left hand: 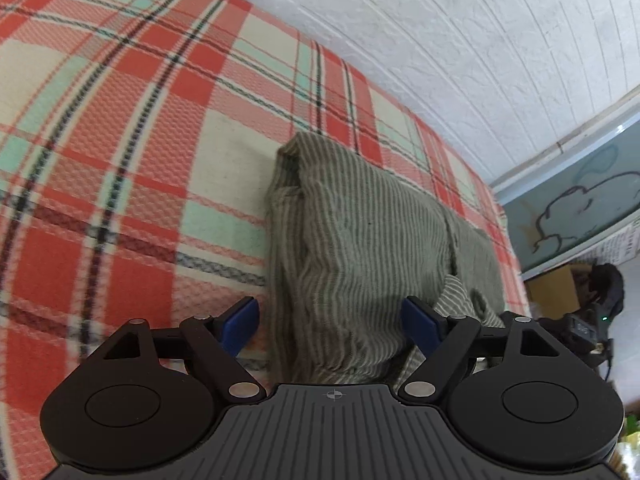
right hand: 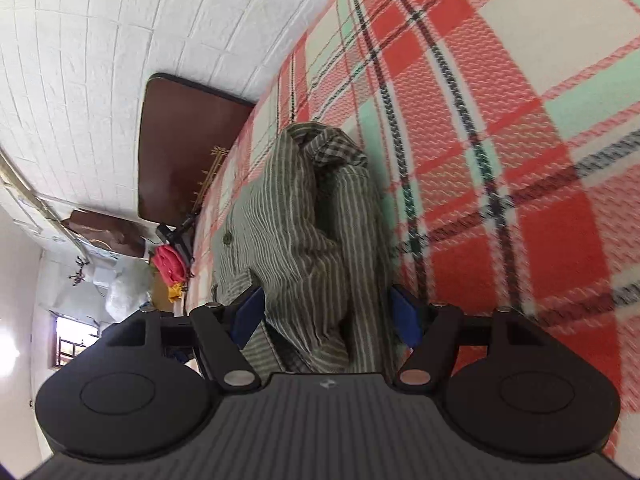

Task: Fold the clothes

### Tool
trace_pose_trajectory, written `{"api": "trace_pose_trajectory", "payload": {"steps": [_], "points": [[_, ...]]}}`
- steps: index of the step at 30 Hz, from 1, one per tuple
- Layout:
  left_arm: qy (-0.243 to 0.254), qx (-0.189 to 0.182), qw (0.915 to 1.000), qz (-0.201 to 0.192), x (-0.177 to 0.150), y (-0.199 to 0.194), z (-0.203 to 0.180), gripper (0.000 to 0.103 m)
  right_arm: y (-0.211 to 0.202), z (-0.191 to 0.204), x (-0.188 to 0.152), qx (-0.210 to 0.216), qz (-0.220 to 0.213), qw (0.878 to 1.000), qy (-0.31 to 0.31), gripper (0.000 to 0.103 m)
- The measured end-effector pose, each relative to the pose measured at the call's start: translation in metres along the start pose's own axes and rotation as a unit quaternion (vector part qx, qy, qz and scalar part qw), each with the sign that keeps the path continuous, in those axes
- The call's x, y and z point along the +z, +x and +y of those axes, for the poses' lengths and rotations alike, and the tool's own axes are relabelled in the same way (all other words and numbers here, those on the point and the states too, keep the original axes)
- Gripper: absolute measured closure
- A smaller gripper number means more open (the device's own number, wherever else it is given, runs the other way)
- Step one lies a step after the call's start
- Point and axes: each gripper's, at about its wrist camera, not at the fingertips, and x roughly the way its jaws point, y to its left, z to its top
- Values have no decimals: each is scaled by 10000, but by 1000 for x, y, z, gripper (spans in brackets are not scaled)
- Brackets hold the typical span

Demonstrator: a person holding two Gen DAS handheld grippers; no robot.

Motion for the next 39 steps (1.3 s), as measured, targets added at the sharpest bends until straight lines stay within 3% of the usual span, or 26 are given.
{"api": "trace_pose_trajectory", "payload": {"steps": [1,2,3,4,6,10,14,16,17,19,21,24,26,28,30,32,35,39], "points": [[6,-31,10000,-21,0,3,-1,18,1,1,0,-28,-8,10000,-3,41],[34,-30,10000,-23,0,5,-2,32,2,1,0,-84,12,10000,-43,48],[54,-46,10000,46,-1,7,-3,61,3,1,-1,-135,31,9999,-82,66],[64,-70,9999,76,-2,9,-4,64,3,2,-3,-160,41,9998,-123,71],[221,-41,9997,16,-3,4,-8,80,-1,8,-6,-143,-29,9996,-254,80],[375,-131,9992,-7,21,-15,-16,85,-12,27,-20,-4,-28,9995,-312,81],[1054,193,9941,-161,48,-33,-36,86,-9,49,-48,186,345,9989,-271,81],[1227,385,9915,-188,57,-38,-39,79,-1,61,-69,358,689,9965,-320,76],[1251,494,9907,-182,60,-39,-38,62,5,65,-77,336,885,9946,-425,72],[1186,851,9891,-195,63,-41,-30,54,11,68,-84,33,1097,9912,-742,45],[951,1096,9889,-331,59,-55,-16,52,7,69,-84,-262,1073,9885,-1034,45],[366,1010,9914,-752,42,-100,6,41,-23,71,-70,-107,799,9884,-1284,45],[11,881,9927,-827,21,-123,10,37,-37,82,-57,7,525,9869,-1527,43],[-81,882,9928,-807,-6,-136,6,34,-45,91,-39,42,288,9817,-1881,32],[-33,1093,9910,-775,-35,-139,-4,24,-37,100,-20,58,229,9745,-2231,31],[-213,1118,9907,-741,-62,-138,-10,18,-17,104,-2,14,354,9692,-2438,30],[-824,679,9912,-780,-87,-133,-6,17,15,98,20,-86,633,9639,-2583,30],[-1539,269,9826,-1008,-104,-120,6,16,42,87,34,-198,966,9642,-2462,30]]}}
